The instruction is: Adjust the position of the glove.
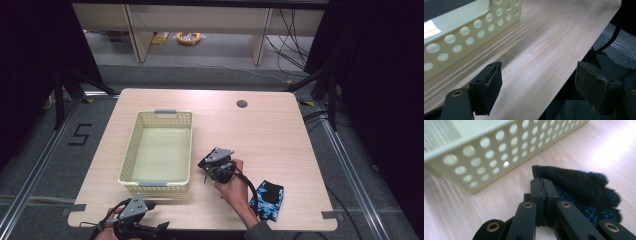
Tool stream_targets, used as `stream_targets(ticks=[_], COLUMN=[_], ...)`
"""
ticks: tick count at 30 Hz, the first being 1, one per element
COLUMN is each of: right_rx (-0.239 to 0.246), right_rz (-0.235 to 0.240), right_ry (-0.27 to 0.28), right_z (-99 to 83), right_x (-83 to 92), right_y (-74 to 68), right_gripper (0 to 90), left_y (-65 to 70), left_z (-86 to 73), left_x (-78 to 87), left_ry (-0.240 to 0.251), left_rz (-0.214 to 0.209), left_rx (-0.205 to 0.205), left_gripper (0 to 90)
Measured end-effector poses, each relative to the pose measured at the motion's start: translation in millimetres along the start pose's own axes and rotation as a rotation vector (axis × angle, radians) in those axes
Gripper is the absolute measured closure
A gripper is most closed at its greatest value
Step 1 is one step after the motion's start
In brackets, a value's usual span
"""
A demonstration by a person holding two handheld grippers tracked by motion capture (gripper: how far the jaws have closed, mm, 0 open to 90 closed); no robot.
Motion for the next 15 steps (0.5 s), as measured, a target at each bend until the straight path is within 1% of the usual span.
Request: stream_targets(ticks=[1, 2, 3, 4, 5, 6, 7, 8, 9, 10, 11, 12, 13, 14, 15], right_rx=[-0.006, -0.001, -0.009, -0.008, -0.008, -0.015, -0.043, -0.054, -0.054, -0.065, -0.083, -0.076, -0.087, -0.087, -0.098], right_rz=[-0.014, -0.002, 0.007, 0.007, 0.007, 0.007, 0.027, 0.029, 0.029, 0.023, 0.024, 0.019, 0.017, 0.017, 0.025], right_ry=[0.017, 0.015, 0.017, 0.037, 0.037, 0.044, 0.065, 0.071, 0.071, 0.083, 0.107, 0.121, 0.122, 0.122, 0.151], right_z=[1.7, 3.4, 4.7, 6.5, 6.5, 7.7, 10.0, 10.8, 10.8, 11.7, 15.3, 16.8, 18.1, 18.1, 22.8], right_x=[1.0, 4.9, 7.7, 10.0, 10.0, 12.5, 16.5, 18.5, 18.5, 21.6, 28.1, 29.7, 33.2, 33.2, 41.0], right_y=[0.5, 1.6, 2.6, 5.0, 5.0, 7.8, 14.4, 16.7, 16.7, 20.4, 27.7, 30.6, 32.7, 32.7, 38.3], right_gripper=[89.3, 89.3, 89.3, 89.3, 89.3, 89.4, 89.4, 89.4, 89.4, 89.5, 89.5, 89.5, 89.5, 89.5, 89.5], left_y=[-0.5, -0.7, -0.5, -0.1, -0.1, 0.1, 0.7, 0.8, 0.8, 1.2, 0.2, 0.2, 0.2, 0.2, 1.0], left_z=[0.2, 0.3, 0.2, -0.2, -0.2, -0.1, -0.1, 1.3, 1.3, 0.7, 0.2, 0.4, 0.3, 0.3, 0.8], left_x=[0.3, 0.2, 0.3, 0.2, 0.2, 0.1, -0.5, -1.4, -1.4, -1.6, -0.2, -0.5, -0.4, -0.4, -1.4], left_ry=[0.0, 0.0, -0.001, 0.0, 0.0, 0.0, 0.003, 0.022, 0.022, 0.019, -0.001, 0.001, 0.0, 0.0, 0.012], left_rz=[0.002, 0.0, -0.001, 0.002, 0.002, 0.002, -0.003, 0.001, 0.001, 0.001, -0.001, -0.001, 0.0, 0.0, -0.001], left_rx=[-0.007, -0.013, -0.012, -0.001, -0.001, 0.002, 0.011, 0.003, 0.003, 0.014, -0.002, 0.0, -0.001, -0.001, 0.008], left_gripper=[21.4, 21.4, 21.4, 21.4, 21.5, 21.5, 21.6, 21.6, 21.6, 21.6, 21.6, 21.6, 21.6, 21.6, 21.6])
Point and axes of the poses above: each handheld gripper's, and its own axes: x roughly backward along the jaws, z roughly out of its top, y roughly to its right, the point moved 7 cm from there along -x, roughly forward along the jaws, and after that the axes turned 14 degrees about -z, right-handed, at the moved point
